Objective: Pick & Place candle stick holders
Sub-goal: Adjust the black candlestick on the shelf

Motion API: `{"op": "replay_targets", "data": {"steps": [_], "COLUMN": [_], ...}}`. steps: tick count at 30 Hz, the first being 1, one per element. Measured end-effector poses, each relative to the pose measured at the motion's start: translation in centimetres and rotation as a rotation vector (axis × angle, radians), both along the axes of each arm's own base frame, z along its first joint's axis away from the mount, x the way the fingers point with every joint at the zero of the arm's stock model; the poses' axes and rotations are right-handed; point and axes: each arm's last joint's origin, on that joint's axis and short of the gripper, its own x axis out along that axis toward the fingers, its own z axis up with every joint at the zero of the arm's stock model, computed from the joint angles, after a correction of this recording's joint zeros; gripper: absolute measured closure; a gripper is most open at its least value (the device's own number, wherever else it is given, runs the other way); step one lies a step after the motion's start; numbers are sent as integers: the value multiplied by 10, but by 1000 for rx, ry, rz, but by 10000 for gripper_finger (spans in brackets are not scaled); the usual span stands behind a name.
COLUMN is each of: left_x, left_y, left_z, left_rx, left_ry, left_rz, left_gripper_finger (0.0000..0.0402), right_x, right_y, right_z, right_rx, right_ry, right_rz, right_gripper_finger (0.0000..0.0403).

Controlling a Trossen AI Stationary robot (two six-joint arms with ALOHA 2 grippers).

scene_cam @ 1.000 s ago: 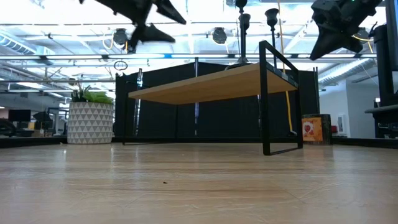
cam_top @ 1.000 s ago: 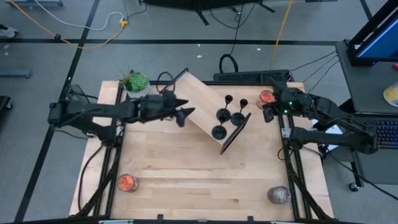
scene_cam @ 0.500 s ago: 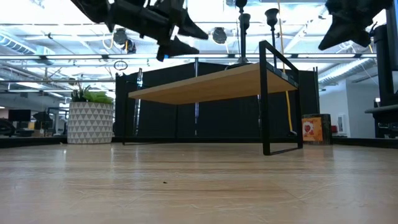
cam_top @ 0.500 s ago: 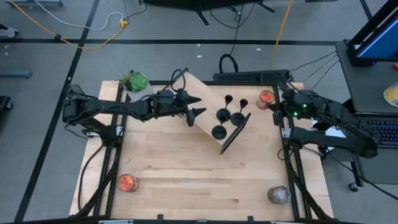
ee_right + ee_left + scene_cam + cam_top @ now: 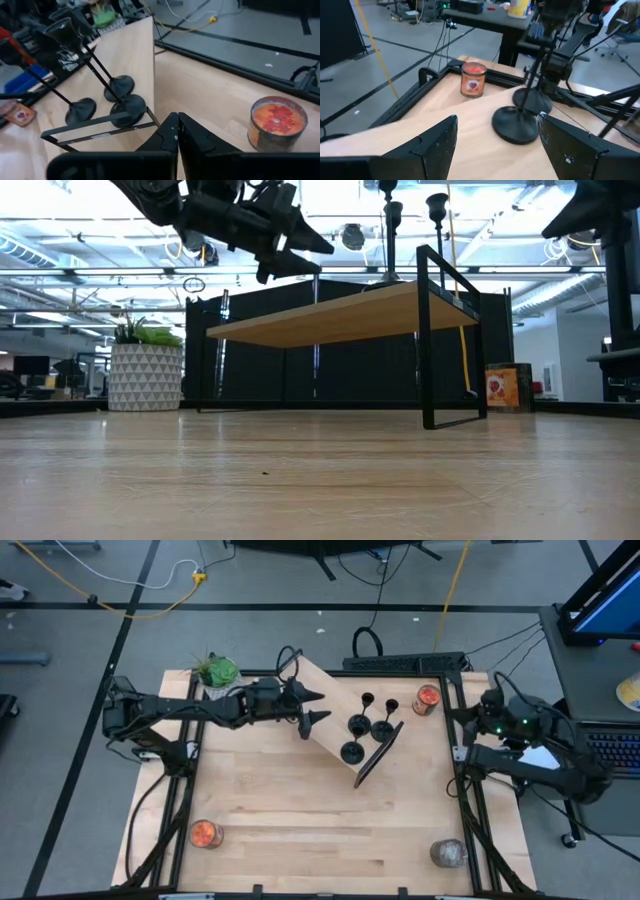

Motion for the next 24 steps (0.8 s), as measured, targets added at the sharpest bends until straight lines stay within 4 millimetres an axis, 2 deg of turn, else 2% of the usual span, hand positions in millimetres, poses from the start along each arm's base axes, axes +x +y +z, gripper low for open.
{"op": "replay_targets", "data": {"steps": [6, 10, 17, 21, 24], "left_x": [-1, 6, 40, 59, 69], "left_y": [6, 8, 17, 22, 23], "left_z": [4, -1, -6, 2, -3], "left_rx": [47, 40, 28, 36, 32], "left_ry": [-33, -34, 43, 43, 76], "left_rz": [-1, -15, -116, -194, -243], "left_gripper_finger": [119, 119, 119, 119, 119], "right_x": [4, 7, 5, 3, 3], "right_y": [-2, -3, -2, -1, -1], "right_z": [-28, -41, -46, -46, -47], "right_rx": [21, 24, 18, 24, 26], "right_ry": [-105, -140, -171, -183, -185], "right_rz": [-18, -25, -26, -29, -29], "right_gripper_finger": [403, 403, 403, 403, 403]}}
